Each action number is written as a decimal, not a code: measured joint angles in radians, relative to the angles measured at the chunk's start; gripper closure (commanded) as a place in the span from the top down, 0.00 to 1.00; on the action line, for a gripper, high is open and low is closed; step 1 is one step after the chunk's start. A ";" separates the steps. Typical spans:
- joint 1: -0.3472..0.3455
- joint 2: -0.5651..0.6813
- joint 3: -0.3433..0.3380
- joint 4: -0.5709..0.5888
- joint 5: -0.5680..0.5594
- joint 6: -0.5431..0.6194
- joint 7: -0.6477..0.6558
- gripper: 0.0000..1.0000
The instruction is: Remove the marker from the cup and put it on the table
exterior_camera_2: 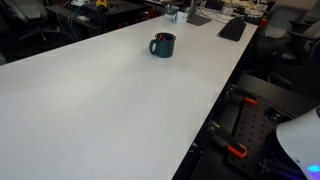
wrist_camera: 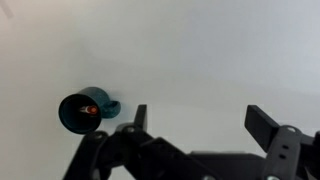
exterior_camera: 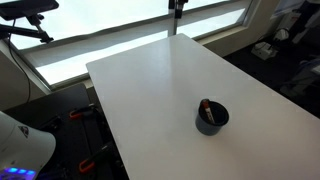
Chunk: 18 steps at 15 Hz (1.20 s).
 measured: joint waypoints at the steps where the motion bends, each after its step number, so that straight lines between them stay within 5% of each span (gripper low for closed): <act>1: -0.006 0.030 -0.020 0.034 0.016 -0.001 0.018 1.00; 8: -0.089 0.177 -0.142 0.182 0.193 -0.053 0.087 1.00; 18: -0.184 0.272 -0.205 0.187 0.359 -0.060 0.114 1.00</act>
